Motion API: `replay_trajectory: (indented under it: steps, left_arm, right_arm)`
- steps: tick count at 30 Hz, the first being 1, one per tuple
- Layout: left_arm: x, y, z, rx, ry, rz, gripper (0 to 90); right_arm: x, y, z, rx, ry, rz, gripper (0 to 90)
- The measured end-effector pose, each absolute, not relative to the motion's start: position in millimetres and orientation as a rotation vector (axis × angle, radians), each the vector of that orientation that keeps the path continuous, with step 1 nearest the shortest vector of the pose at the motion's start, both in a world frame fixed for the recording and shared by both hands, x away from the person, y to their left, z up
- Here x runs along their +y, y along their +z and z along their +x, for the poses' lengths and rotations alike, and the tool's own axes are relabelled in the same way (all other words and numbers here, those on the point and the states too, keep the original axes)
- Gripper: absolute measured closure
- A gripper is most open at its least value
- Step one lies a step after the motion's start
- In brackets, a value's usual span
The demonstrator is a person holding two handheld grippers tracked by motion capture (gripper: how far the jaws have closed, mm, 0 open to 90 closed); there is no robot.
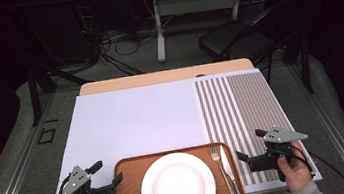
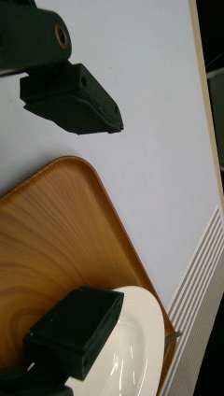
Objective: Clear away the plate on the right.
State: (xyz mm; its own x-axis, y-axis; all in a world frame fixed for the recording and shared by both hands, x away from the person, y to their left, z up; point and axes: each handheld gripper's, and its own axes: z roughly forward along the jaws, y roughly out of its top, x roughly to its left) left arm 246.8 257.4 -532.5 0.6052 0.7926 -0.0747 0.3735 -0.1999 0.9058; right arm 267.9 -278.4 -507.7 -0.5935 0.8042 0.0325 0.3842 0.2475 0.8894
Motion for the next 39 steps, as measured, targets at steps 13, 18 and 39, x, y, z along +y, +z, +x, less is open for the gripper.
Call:
replay_trajectory:
  steps: [13,18,39]
  left_arm:
    - [258,-533,247,0.95,0.508,1.801,15.7]
    - [258,-533,248,0.952,0.508,1.803,15.7]
    - [258,-534,248,0.952,0.506,1.801,15.7]
  right_arm:
    - [-305,-520,274,2.022,1.289,1.187,0.0]
    - [-311,-525,277,2.017,1.274,1.214,0.0]
    - [-322,-539,284,1.996,1.246,1.275,0.0]
